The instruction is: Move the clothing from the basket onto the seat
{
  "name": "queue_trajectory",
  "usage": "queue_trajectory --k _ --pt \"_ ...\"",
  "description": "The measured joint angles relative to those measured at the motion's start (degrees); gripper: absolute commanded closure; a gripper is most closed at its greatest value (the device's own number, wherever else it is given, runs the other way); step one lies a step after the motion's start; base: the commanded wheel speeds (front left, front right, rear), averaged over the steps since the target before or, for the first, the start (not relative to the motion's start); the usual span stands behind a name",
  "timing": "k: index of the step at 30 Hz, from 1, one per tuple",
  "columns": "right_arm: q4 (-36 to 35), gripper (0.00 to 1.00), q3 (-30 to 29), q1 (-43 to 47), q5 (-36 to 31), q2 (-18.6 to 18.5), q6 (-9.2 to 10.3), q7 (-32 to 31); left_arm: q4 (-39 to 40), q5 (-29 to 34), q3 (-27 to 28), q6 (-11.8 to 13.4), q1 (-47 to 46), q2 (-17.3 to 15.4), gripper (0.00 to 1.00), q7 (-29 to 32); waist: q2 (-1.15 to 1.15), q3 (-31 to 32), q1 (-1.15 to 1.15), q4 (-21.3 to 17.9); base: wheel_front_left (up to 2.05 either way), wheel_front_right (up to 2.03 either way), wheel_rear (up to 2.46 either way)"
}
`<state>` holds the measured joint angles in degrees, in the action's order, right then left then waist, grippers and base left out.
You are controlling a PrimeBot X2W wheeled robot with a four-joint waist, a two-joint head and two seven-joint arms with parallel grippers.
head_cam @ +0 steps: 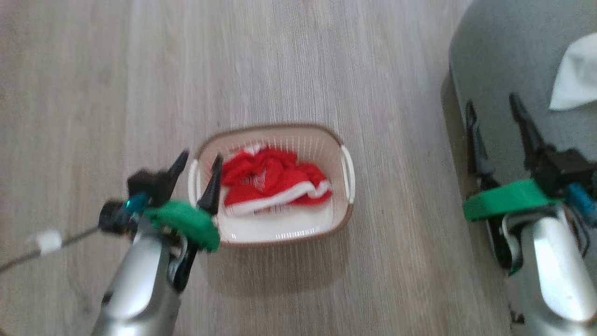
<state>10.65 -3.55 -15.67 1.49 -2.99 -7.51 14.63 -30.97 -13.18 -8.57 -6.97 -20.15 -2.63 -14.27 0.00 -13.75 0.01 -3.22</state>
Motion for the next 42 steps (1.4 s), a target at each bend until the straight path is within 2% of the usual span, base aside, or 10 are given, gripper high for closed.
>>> queue_trajectory --k 8,15,23,33,37,42 --pt "-4.54 0.0 -0.74 -8.37 -0.42 -0.01 0.0 0.0 -12.89 6.8 -6.31 -0.14 -17.73 0.27 0.0 1.47 0.0 -13.0 0.01 -1.54 0.0 0.0 0.0" --pt "-5.98 0.0 -0.81 -11.73 -0.23 -0.02 0.0 0.01 -26.1 12.0 -9.62 3.3 -28.97 -0.03 0.0 3.25 0.0 -22.92 0.01 -3.45 0.0 0.0 0.0" --pt "-7.05 0.0 -0.37 -12.39 2.22 -0.02 0.0 0.01 -36.8 15.57 -12.11 6.89 -38.29 -1.69 0.0 6.75 -0.01 -30.14 0.0 -6.88 0.0 0.0 0.0" --pt "-7.51 0.0 0.91 -13.0 6.58 -0.01 0.0 0.01 -41.78 18.02 -15.28 8.36 -42.22 -4.06 0.0 9.66 0.0 -34.86 -0.01 -11.26 0.0 0.0 0.0" --pt "-7.72 0.0 2.1 -13.01 8.34 -0.01 0.0 0.01 -42.44 18.82 -16.21 8.79 -43.58 -6.71 0.0 10.24 0.0 -36.3 -0.01 -13.05 0.0 0.0 0.0" --pt "-7.89 0.0 2.38 -13.0 9.31 -0.01 0.0 0.01 -42.61 18.87 -16.89 9.18 -44.82 -7.95 0.0 10.76 0.0 -37.68 -0.01 -13.97 0.0 0.0 0.0"
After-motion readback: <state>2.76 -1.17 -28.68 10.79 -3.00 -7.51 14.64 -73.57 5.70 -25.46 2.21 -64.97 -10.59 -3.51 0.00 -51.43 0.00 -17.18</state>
